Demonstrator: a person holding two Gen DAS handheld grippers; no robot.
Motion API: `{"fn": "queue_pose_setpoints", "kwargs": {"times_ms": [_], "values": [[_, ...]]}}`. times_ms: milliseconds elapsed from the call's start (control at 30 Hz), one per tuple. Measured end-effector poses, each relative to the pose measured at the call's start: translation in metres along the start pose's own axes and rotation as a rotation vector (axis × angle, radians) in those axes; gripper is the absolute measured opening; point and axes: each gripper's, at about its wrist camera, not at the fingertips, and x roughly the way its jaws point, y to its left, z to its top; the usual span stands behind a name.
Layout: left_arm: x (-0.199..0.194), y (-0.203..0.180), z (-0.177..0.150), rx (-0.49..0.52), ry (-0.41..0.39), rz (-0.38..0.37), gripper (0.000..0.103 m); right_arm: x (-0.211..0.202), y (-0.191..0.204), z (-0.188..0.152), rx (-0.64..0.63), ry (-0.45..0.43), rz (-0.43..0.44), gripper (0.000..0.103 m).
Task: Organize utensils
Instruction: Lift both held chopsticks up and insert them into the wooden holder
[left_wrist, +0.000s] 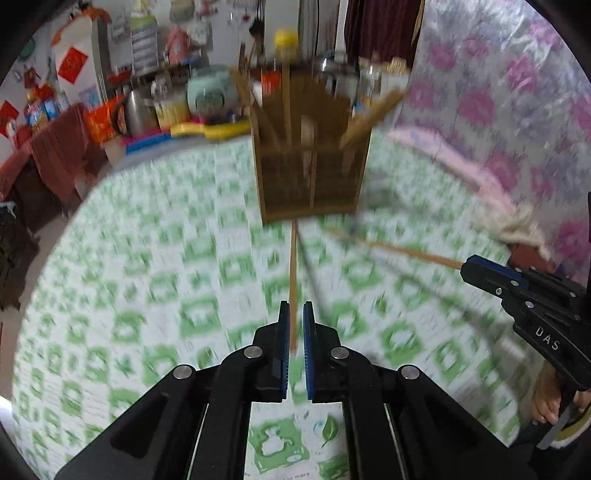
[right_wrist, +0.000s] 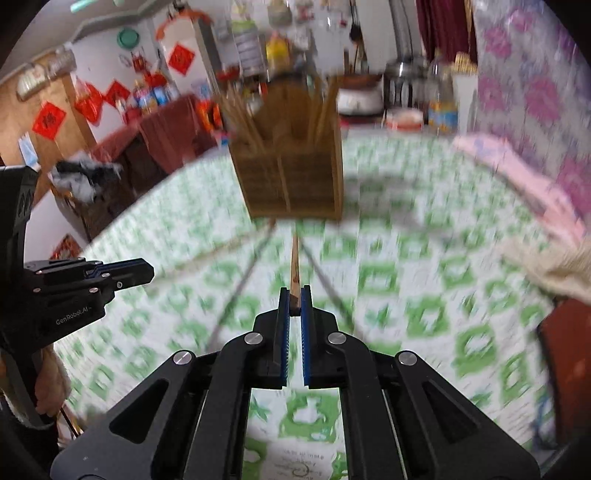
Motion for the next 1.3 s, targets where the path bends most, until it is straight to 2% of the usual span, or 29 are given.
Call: {"fn": "queue_pose_setpoints", "kwargs": {"times_ms": [133,233,300,400,600,700,767,800,833,900,1100,1300], "values": [[-0.027,-0.003,0.026,-0.006,-0.071,-0.019,0.007,-0.025,0.006,0.026,-0.006,-0.087,0.006,0.006],[-0.033,-0.008,0.032,0.006,-0.083,-0.028,0.007,-0.034,0.009,0.036,-0.009,-0.123,0.015,0.006],[-0.022,-0.011,0.024,0.013,-0.043,-0.045,0.010,-0.035,0.011,0.036,-0.006,-0.126,0.021,0.006],[0.002,-0.014,0.004,0.015,0.039,-0.058,0.039,-0.032,0.009,0.031,-0.001,-0.114,0.025,0.007],[0.069,-0.009,-0.038,0.004,0.219,-0.052,0.039,-0.032,0.005,0.032,0.014,-0.111,0.028,0.007],[0.089,-0.007,-0.049,0.013,0.264,-0.037,0.040,-0.032,0.005,0.032,0.015,-0.112,0.030,0.007],[0.086,-0.007,-0.048,0.031,0.245,-0.029,0.039,-0.031,0.004,0.032,0.016,-0.112,0.032,0.007],[0.084,-0.008,-0.048,0.030,0.244,-0.033,0.032,-0.031,0.004,0.032,0.016,-0.111,0.032,0.007],[0.081,-0.009,-0.049,0.038,0.241,-0.045,0.019,-0.031,0.004,0.033,0.017,-0.112,0.032,0.007],[0.075,-0.010,-0.050,0.047,0.240,-0.066,0.007,-0.031,0.004,0.032,0.018,-0.112,0.031,0.007],[0.046,-0.011,-0.047,0.047,0.173,-0.070,0.005,-0.030,0.004,0.030,0.033,-0.115,0.031,0.007],[-0.010,-0.010,-0.008,0.048,0.027,-0.048,0.005,-0.042,0.006,0.036,0.031,-0.149,0.032,0.007]]}}
